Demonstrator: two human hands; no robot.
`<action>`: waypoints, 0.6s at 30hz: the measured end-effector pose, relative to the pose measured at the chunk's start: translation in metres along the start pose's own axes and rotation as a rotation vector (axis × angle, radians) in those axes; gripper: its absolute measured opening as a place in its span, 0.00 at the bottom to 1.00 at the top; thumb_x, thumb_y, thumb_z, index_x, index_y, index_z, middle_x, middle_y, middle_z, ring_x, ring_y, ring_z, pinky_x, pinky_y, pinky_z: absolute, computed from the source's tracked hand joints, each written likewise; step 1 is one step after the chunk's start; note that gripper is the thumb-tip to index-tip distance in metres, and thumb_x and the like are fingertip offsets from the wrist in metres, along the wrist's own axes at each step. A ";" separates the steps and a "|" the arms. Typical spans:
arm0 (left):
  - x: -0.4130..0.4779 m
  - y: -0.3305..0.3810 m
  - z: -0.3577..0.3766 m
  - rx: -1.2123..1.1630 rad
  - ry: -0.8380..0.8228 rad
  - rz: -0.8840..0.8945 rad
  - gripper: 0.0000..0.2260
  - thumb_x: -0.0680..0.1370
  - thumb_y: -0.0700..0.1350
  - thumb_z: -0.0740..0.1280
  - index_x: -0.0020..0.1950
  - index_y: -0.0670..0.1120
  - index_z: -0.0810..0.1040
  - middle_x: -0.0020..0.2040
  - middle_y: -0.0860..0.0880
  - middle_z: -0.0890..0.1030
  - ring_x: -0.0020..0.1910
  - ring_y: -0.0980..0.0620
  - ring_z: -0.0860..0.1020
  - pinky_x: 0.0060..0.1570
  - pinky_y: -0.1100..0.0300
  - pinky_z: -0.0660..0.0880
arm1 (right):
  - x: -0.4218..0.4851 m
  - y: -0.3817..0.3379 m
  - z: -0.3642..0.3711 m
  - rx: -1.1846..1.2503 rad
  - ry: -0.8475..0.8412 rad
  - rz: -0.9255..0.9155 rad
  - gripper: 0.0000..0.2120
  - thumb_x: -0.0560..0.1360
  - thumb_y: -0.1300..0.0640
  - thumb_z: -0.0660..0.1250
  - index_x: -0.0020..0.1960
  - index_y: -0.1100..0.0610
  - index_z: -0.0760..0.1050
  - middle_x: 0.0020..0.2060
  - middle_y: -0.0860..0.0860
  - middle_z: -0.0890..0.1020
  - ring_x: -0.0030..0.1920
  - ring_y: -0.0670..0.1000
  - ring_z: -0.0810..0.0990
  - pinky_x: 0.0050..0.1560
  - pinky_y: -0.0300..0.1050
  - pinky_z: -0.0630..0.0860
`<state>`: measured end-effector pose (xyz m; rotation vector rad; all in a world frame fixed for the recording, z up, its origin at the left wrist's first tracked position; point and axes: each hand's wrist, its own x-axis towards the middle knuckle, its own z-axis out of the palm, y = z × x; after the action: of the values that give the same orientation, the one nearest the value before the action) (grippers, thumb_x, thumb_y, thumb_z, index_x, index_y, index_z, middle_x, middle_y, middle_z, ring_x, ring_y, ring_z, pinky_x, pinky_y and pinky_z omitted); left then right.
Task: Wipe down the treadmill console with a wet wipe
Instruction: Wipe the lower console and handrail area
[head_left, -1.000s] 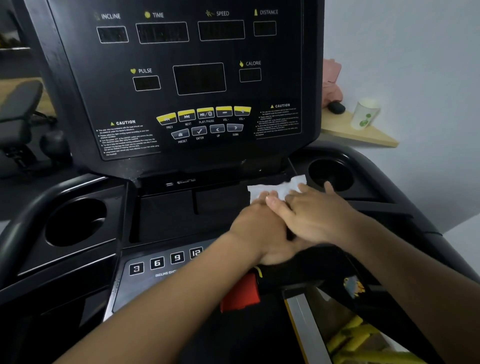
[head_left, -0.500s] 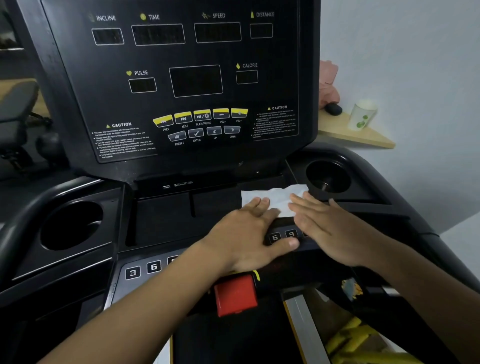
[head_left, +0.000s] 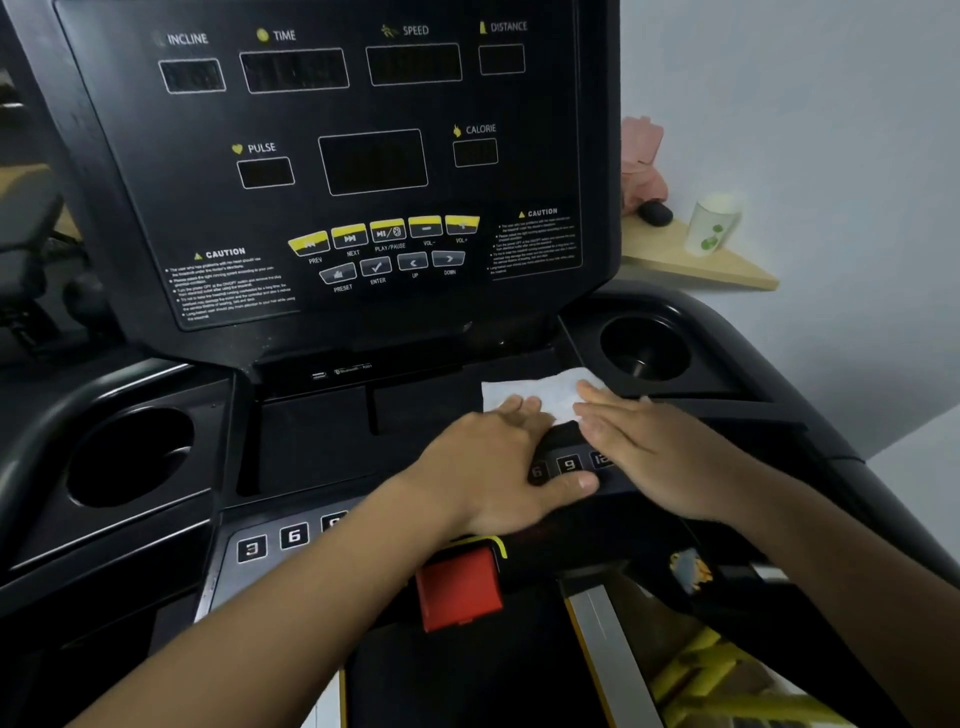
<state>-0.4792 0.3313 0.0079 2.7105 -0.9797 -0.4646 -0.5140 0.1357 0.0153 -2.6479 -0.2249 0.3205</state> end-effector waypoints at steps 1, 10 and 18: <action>-0.001 0.000 0.001 -0.001 0.016 -0.003 0.38 0.76 0.71 0.52 0.79 0.50 0.56 0.80 0.49 0.53 0.79 0.53 0.51 0.75 0.55 0.52 | -0.003 0.002 0.001 0.031 -0.002 0.007 0.26 0.80 0.39 0.47 0.75 0.46 0.61 0.76 0.39 0.53 0.76 0.42 0.53 0.76 0.47 0.48; 0.051 0.008 -0.014 0.058 0.037 -0.007 0.32 0.78 0.67 0.55 0.77 0.53 0.62 0.74 0.45 0.67 0.68 0.45 0.71 0.64 0.54 0.68 | 0.047 -0.011 -0.005 0.037 0.030 0.114 0.24 0.82 0.41 0.44 0.77 0.44 0.57 0.78 0.43 0.49 0.77 0.52 0.52 0.74 0.53 0.36; -0.011 0.005 0.001 0.046 0.058 -0.025 0.38 0.75 0.71 0.53 0.78 0.50 0.59 0.79 0.49 0.60 0.75 0.49 0.64 0.71 0.55 0.61 | -0.021 -0.002 0.020 -0.137 0.052 -0.024 0.40 0.72 0.31 0.36 0.79 0.48 0.50 0.78 0.42 0.45 0.74 0.37 0.40 0.73 0.47 0.32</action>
<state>-0.4904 0.3347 0.0106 2.7635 -0.9537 -0.3697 -0.5395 0.1419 0.0032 -2.7820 -0.2698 0.2357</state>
